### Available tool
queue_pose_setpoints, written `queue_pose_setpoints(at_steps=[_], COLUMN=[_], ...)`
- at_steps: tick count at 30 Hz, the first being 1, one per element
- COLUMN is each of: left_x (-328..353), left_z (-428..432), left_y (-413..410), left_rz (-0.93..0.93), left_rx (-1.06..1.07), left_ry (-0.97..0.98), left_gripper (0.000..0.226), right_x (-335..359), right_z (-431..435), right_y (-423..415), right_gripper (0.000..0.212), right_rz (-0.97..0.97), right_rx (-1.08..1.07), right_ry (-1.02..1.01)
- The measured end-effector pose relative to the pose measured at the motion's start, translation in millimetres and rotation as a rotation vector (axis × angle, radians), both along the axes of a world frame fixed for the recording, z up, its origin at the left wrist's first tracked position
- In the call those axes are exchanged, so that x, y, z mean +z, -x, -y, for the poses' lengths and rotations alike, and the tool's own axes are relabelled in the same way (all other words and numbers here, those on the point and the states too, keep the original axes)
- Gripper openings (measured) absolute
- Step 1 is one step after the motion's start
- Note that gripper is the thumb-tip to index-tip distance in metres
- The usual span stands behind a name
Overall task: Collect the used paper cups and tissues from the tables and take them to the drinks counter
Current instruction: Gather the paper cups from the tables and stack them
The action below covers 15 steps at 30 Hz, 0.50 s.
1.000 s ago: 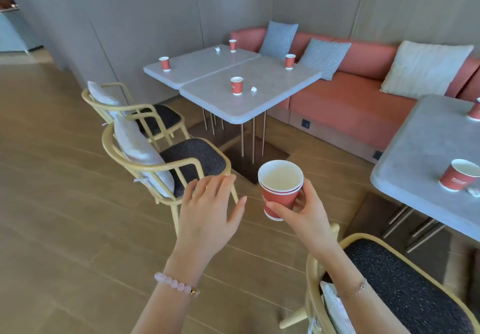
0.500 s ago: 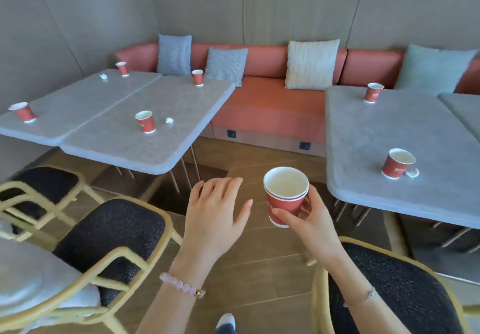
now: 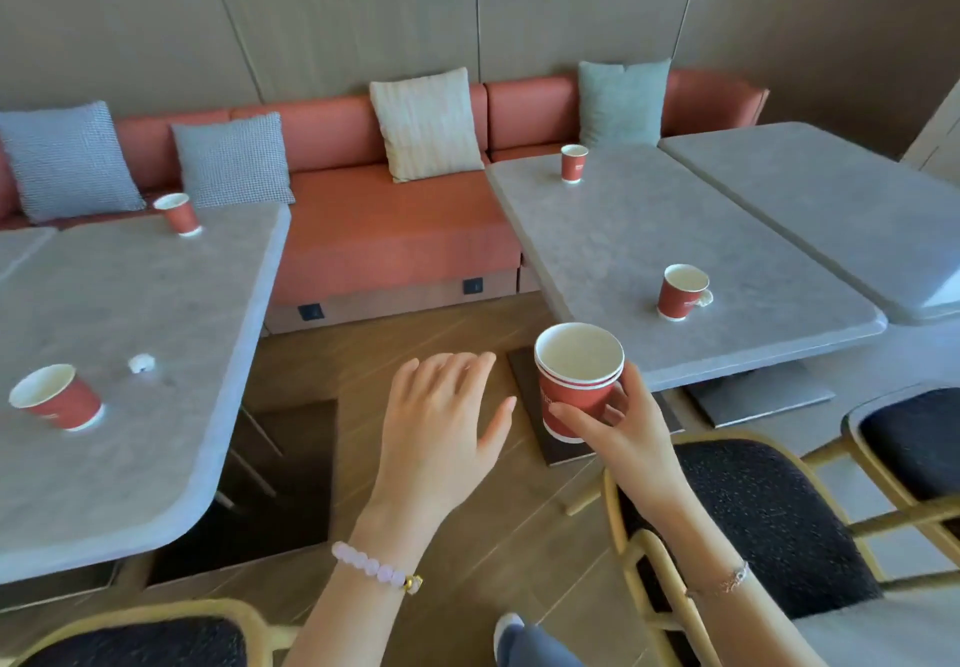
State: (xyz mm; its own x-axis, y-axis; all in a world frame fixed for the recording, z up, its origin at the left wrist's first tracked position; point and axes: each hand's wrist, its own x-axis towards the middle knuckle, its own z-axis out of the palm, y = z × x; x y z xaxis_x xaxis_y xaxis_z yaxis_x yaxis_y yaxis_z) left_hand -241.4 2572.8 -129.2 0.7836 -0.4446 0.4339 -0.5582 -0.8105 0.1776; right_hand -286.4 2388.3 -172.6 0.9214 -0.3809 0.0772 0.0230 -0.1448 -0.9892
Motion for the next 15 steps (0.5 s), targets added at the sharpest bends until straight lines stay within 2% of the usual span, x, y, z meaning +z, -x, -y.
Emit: queue_pose_setpoints(at_steps=[5, 11, 15], left_x=[-7, -17, -13], left_z=[15, 47, 81], left_y=[-59, -160, -232], left_rz=[-0.009, -0.020, -0.020], left_rx=[-0.066, -0.124, -0.191], left_ry=[0.005, -0.027, -0.064], left_gripper=[0.045, 0.045, 0.046], right_x=[-8, -17, -13], right_z=[18, 45, 69], right_y=[-44, -138, -201], right_gripper=[0.066, 0.079, 0.074], right_rz=[-0.011, -0.022, 0.010], right_rx=[-0.071, -0.158, -0.220], right_ry=[-0.005, -0.018, -0.002])
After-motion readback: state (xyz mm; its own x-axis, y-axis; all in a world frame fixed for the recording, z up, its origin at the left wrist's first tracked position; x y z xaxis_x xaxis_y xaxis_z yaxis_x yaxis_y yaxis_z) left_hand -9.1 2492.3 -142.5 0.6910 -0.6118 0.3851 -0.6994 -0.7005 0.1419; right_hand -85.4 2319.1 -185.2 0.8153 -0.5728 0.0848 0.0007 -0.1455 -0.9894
